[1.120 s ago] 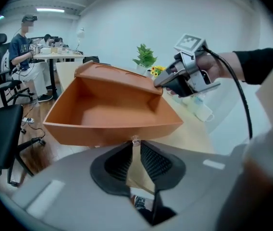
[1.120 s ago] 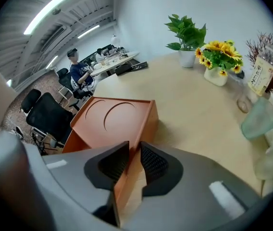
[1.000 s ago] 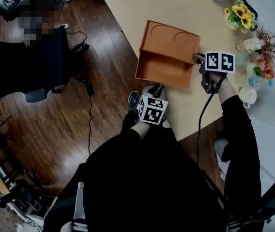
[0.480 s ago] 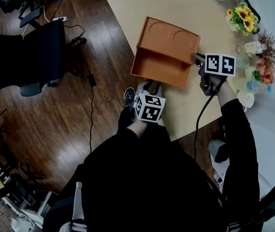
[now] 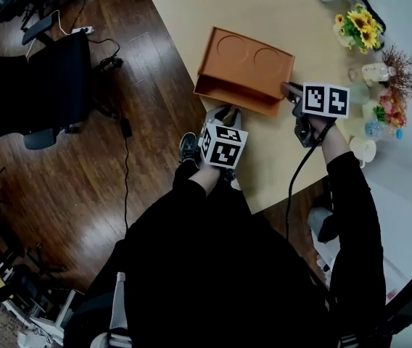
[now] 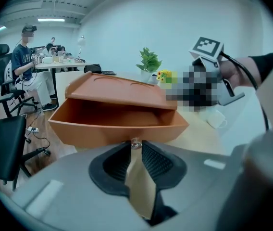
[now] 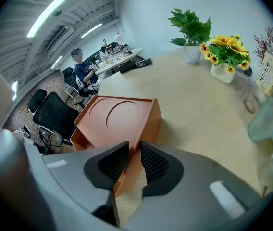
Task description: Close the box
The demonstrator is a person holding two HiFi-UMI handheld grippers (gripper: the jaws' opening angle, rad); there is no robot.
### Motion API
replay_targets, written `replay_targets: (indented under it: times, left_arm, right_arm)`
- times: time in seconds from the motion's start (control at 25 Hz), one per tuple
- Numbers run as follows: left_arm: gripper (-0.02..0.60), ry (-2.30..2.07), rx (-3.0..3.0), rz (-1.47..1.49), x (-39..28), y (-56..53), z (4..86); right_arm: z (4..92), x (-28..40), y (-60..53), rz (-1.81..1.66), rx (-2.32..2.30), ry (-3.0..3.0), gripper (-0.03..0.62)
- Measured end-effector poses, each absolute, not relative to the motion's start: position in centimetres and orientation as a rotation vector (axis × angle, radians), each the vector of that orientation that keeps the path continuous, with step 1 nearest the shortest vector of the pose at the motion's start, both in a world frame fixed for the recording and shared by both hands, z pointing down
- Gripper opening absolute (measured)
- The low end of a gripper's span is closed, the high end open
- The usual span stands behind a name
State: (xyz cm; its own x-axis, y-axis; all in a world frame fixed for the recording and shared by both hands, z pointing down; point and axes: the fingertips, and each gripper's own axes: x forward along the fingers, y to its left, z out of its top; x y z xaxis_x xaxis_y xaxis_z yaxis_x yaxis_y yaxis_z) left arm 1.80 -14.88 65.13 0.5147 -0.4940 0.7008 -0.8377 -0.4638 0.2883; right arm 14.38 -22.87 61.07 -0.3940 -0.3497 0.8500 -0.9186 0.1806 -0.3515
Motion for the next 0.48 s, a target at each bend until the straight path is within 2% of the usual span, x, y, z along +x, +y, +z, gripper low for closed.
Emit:
replay_targets:
  times: [0.48]
  left_arm:
    - [0.052, -1.084, 2.118, 0.699, 3.0, -19.7, 65.1]
  right_arm:
    - [61.1, 14.5, -22.9, 1.194, 1.203, -1.848, 0.084]
